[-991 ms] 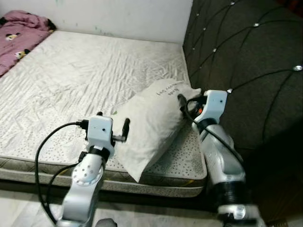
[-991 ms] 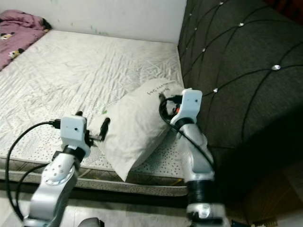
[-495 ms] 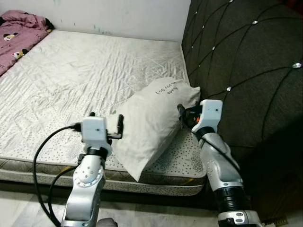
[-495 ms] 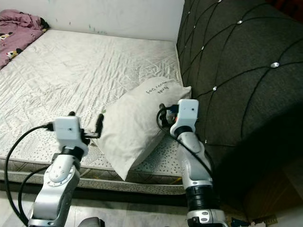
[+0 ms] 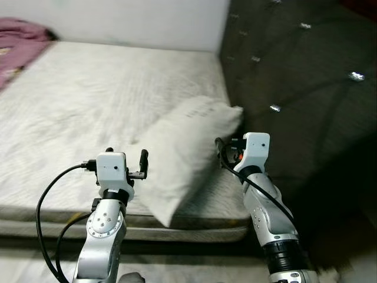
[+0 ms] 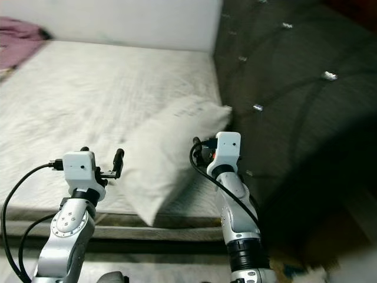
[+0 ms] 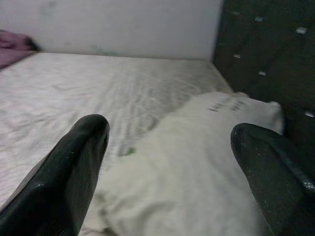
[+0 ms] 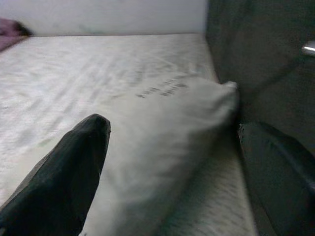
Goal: Clean up the room
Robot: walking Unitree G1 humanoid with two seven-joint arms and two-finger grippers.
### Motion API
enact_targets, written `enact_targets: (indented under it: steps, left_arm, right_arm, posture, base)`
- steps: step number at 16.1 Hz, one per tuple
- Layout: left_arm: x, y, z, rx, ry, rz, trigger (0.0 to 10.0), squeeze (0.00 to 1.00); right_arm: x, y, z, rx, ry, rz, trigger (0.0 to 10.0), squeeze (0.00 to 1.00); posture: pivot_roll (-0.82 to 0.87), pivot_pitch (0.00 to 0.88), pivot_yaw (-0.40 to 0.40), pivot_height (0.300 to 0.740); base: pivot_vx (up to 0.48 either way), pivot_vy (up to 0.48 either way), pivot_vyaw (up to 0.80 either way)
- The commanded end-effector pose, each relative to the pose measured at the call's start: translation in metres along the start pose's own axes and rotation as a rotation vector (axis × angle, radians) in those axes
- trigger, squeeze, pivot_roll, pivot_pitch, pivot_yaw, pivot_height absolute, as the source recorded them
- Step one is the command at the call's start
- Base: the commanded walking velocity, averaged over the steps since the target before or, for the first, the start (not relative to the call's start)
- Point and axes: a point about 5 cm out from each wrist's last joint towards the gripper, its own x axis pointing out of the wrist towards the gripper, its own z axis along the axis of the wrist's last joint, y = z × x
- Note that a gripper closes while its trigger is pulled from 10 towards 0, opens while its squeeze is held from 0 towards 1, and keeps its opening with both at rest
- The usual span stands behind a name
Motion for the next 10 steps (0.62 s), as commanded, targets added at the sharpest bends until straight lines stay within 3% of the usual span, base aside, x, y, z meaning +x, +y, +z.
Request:
enact_targets:
  steps: [1,10]
  left_arm:
    - [0.001,-0.0055,0.0001,-0.005,0.006,-0.019,10.0,0.0]
    - [0.0021,-0.008,0.0032,-0.048,-0.006,-0.028,10.0,0.0]
  right_arm:
    - [-0.0004,-0.0049,0.001,-0.001,-0.006,-0.012,10.0,0.0]
    - [0.0057,0.0026,0.0089,-0.004,-0.035,0.037,10.0,0.0]
  posture:
    - [0.12,0.0,-0.035,0.74]
    - [0.12,0.0,-0.048,0.74]
  base:
    - [0.0,0.0,-0.8]
    - [0.0,0.0,0.0]
